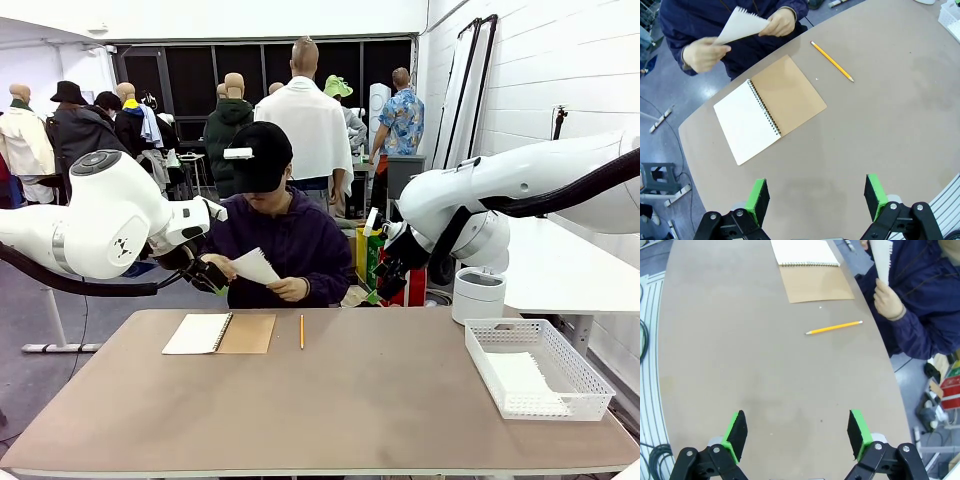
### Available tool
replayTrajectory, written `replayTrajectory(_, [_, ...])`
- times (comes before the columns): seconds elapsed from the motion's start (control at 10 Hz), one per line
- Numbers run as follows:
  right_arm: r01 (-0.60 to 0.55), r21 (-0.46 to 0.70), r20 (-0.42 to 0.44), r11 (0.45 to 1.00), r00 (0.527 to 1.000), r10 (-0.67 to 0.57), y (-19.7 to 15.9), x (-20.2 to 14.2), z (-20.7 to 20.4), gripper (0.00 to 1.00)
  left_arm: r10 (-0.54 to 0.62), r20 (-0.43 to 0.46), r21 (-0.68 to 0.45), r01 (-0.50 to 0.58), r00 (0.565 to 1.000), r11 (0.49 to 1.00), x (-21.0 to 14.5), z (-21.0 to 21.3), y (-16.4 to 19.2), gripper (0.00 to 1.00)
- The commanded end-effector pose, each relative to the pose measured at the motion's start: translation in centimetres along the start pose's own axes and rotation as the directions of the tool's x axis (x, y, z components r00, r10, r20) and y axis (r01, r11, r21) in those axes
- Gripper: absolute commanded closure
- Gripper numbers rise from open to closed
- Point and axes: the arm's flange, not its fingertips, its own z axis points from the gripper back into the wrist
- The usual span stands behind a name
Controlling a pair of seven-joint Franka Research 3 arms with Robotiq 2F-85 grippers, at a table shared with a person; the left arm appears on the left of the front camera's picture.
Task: Sort the paper based on its condition.
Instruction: If a person hands you a paper, place it in the Organizing basket , and if it's crumpled, put it in the Trash can.
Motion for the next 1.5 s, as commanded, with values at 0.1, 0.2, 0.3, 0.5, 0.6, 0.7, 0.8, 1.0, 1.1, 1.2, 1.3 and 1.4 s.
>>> replayTrajectory(0.1, [0.005,-0.001,-0.001,1.000,1.000,-0.005,-0.02,-0.13,0.01,0.00,-0.004,0.007,0.006,0.004,1.000,1.000,-0.04,-0.09,0.11,0.00])
replayTrajectory(0.2, [0.005,-0.001,-0.001,1.000,1.000,-0.005,-0.02,-0.13,0.01,0.00,-0.004,0.007,0.006,0.004,1.000,1.000,-0.04,-0.09,0.11,0.00])
replayTrajectory(0.3, [0.005,-0.001,-0.001,1.000,1.000,-0.005,-0.02,-0.13,0.01,0.00,-0.004,0.007,0.006,0.004,1.000,1.000,-0.04,-0.09,0.11,0.00])
replayTrajectory(0.5, [0.005,-0.001,-0.001,1.000,1.000,-0.005,-0.02,-0.13,0.01,0.00,-0.004,0.007,0.006,0.004,1.000,1.000,-0.04,-0.09,0.11,0.00])
replayTrajectory(0.6, [0.005,-0.001,-0.001,1.000,1.000,-0.005,-0.02,-0.13,0.01,0.00,-0.004,0.007,0.006,0.004,1.000,1.000,-0.04,-0.09,0.11,0.00])
replayTrajectory(0.7, [0.005,-0.001,-0.001,1.000,1.000,-0.005,-0.02,-0.13,0.01,0.00,-0.004,0.007,0.006,0.004,1.000,1.000,-0.04,-0.09,0.11,0.00])
replayTrajectory(0.8, [0.005,-0.001,-0.001,1.000,1.000,-0.005,-0.02,-0.13,0.01,0.00,-0.004,0.007,0.006,0.004,1.000,1.000,-0.04,-0.09,0.11,0.00])
replayTrajectory(1.0, [0.005,-0.001,-0.001,1.000,1.000,-0.005,-0.02,-0.13,0.01,0.00,-0.004,0.007,0.006,0.004,1.000,1.000,-0.04,-0.09,0.11,0.00])
replayTrajectory(1.1, [0.005,-0.001,-0.001,1.000,1.000,-0.005,-0.02,-0.13,0.01,0.00,-0.004,0.007,0.006,0.004,1.000,1.000,-0.04,-0.09,0.11,0.00])
replayTrajectory(1.2, [0.005,-0.001,-0.001,1.000,1.000,-0.005,-0.02,-0.13,0.01,0.00,-0.004,0.007,0.006,0.004,1.000,1.000,-0.04,-0.09,0.11,0.00])
replayTrajectory(1.3, [0.005,-0.001,-0.001,1.000,1.000,-0.005,-0.02,-0.13,0.01,0.00,-0.004,0.007,0.006,0.004,1.000,1.000,-0.04,-0.09,0.11,0.00])
replayTrajectory(1.4, [0.000,0.000,0.000,1.000,1.000,0.000,0.00,0.00,0.00,0.00,-0.004,0.007,0.006,0.004,1.000,1.000,-0.04,-0.09,0.11,0.00])
